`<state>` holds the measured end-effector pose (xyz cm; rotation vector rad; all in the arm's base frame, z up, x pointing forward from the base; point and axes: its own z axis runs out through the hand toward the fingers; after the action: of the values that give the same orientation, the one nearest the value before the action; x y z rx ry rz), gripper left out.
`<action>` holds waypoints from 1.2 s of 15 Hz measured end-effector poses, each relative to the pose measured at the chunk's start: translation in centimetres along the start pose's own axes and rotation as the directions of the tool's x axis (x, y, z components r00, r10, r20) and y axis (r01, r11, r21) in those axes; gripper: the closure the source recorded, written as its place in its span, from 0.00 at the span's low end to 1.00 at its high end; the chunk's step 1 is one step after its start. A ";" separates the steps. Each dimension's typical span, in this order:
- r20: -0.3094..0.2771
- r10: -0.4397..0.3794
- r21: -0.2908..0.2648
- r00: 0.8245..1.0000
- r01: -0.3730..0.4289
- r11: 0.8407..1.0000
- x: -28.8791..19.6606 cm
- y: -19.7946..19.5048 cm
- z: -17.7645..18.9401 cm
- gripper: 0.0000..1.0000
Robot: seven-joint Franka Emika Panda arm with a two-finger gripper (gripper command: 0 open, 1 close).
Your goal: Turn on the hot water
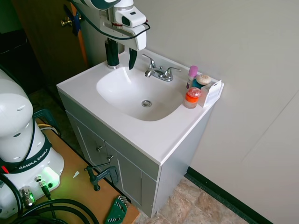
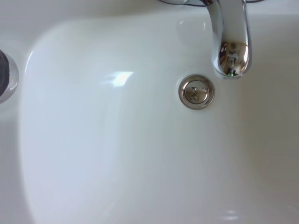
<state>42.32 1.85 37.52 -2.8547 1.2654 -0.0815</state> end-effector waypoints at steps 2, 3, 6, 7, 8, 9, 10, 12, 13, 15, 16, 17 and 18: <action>-0.006 -0.003 0.001 1.000 0.003 1.000 0.1 -0.1 -0.1 0.00; -0.017 -0.007 0.007 1.000 0.007 1.000 0.3 -0.3 -0.5 0.00; -0.066 -0.028 0.037 0.997 0.030 0.999 1.8 -3.4 -2.7 0.00; -0.081 -0.037 0.041 0.996 0.040 0.998 2.2 -5.3 -3.1 0.00; -0.089 -0.046 0.043 0.995 0.050 0.998 2.5 -7.2 -3.2 0.00; -0.095 -0.057 0.042 0.994 0.061 0.997 2.8 -9.2 -3.0 0.00; -0.101 -0.063 0.040 0.993 0.067 0.997 3.1 -10.9 -2.7 0.00; -0.118 -0.070 0.035 0.991 0.075 0.997 3.6 -14.1 -2.0 0.00; -0.124 -0.072 0.033 0.990 0.076 0.997 3.7 -15.4 -1.6 0.00; -0.121 -0.077 0.022 0.990 0.080 0.997 4.1 -17.6 -0.6 0.00; -0.121 -0.077 0.015 0.990 0.079 0.997 4.5 -18.5 -0.2 0.00; -0.119 -0.073 0.006 0.990 0.075 0.997 4.8 -19.1 0.1 0.00; -0.115 -0.070 -0.001 0.991 0.070 0.998 5.1 -19.7 0.3 0.00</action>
<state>60.37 11.30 38.14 -2.9306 1.1811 -0.2528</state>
